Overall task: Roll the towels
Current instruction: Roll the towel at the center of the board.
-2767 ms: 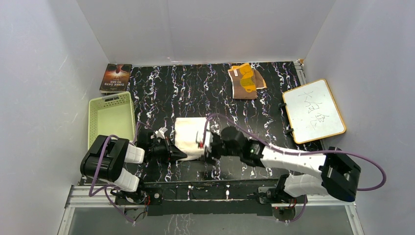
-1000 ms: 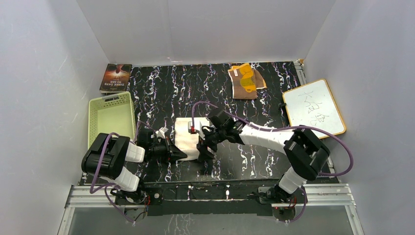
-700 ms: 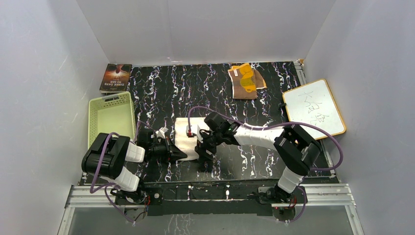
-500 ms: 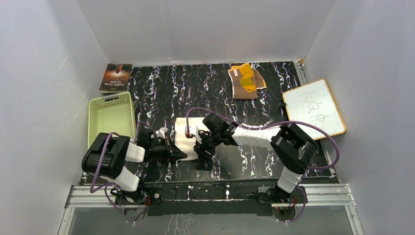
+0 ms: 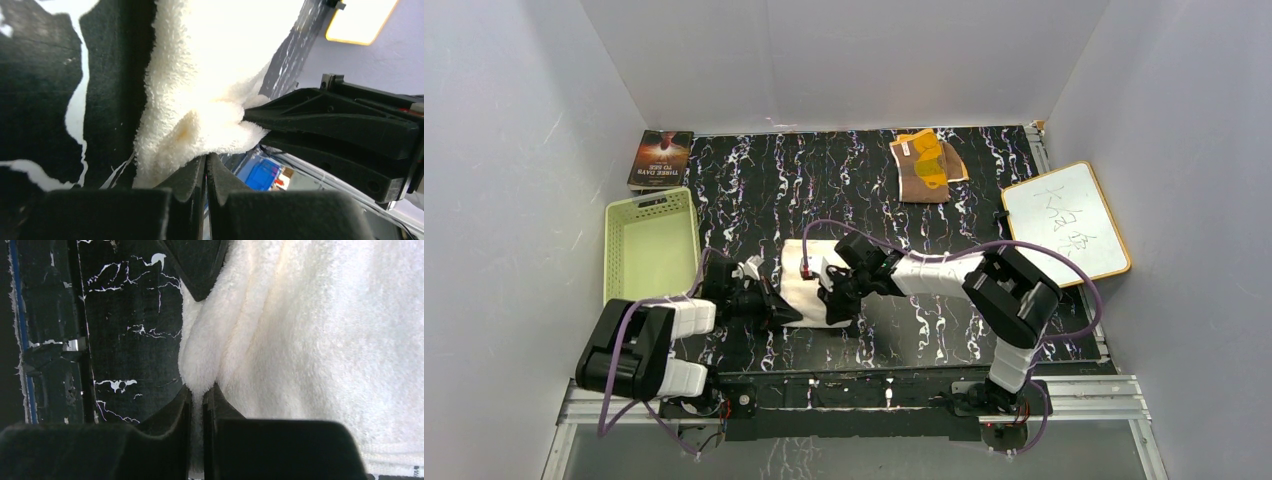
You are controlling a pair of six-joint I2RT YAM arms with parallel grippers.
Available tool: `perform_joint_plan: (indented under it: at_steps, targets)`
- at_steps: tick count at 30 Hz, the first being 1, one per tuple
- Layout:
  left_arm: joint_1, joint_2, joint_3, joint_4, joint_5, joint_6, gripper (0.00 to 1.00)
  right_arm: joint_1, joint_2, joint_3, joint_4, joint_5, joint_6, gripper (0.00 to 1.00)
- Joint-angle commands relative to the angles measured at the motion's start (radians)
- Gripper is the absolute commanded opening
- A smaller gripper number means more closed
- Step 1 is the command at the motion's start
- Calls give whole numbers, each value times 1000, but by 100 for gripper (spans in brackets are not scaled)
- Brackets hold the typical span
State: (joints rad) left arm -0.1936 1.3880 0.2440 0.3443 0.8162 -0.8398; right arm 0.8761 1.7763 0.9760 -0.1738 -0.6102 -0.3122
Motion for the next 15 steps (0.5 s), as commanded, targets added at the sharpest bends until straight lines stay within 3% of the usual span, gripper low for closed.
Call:
perform_joint_plan:
  at_steps: [1,7,11,15]
  targets:
    - [3,-120,72,-198,-93,38,0,-10,37,37,-21,-47,33,0]
    - [4,-215,162,-287,-58,57,2,-84,82,112,-51,-309,172,0]
    - [4,-252,185,-305,-61,51,3,-83,80,165,-94,-333,230,0]
    - [4,-265,202,-301,-59,48,3,-83,58,137,-29,-309,359,0]
